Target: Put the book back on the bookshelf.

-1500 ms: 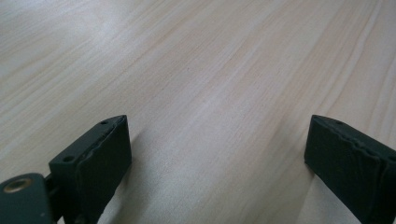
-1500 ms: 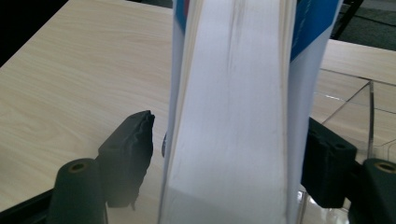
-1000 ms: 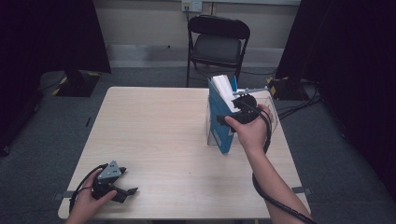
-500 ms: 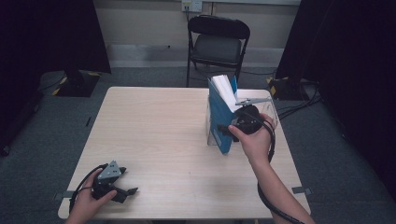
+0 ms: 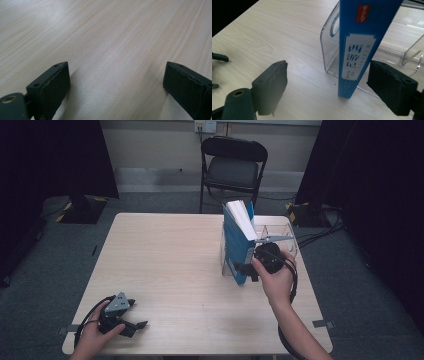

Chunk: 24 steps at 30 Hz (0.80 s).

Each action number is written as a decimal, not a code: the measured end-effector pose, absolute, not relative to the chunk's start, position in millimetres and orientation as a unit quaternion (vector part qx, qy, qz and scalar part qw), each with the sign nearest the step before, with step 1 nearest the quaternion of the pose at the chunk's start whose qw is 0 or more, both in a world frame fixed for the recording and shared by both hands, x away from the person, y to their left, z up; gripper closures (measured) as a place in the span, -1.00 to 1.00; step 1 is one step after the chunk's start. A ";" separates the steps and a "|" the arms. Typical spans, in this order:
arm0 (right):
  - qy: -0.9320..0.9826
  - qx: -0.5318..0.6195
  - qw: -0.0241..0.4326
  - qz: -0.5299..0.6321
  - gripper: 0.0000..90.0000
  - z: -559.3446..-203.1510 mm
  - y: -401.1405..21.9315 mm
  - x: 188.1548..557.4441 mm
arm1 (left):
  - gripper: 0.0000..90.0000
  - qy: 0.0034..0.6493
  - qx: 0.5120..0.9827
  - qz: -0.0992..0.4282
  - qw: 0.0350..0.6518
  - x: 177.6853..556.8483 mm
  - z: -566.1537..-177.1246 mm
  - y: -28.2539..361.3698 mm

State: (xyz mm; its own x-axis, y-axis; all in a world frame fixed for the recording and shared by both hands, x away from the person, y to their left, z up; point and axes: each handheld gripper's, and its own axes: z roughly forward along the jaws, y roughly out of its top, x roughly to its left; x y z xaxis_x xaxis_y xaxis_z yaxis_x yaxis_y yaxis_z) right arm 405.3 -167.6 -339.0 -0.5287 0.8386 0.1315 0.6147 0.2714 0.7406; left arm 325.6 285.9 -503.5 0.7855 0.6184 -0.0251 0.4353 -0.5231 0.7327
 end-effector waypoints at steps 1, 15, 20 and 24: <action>0.785 0.463 0.142 0.387 -0.65 -340.3 -167.8 404.4 | -0.84 0.305 0.864 0.120 0.382 325.6 -503.5 285.9; 0.788 0.456 0.116 0.397 -0.65 -361.1 -167.2 392.3 | -0.84 0.305 0.864 0.120 0.381 325.6 -503.5 285.9; 0.792 0.451 0.108 0.397 -0.65 -368.3 -165.8 389.0 | -0.84 0.305 0.864 0.120 0.382 325.6 -503.5 285.9; 0.794 0.449 0.102 0.397 -0.64 -374.9 -165.7 387.4 | -0.84 0.305 0.864 0.120 0.382 325.6 -503.5 285.9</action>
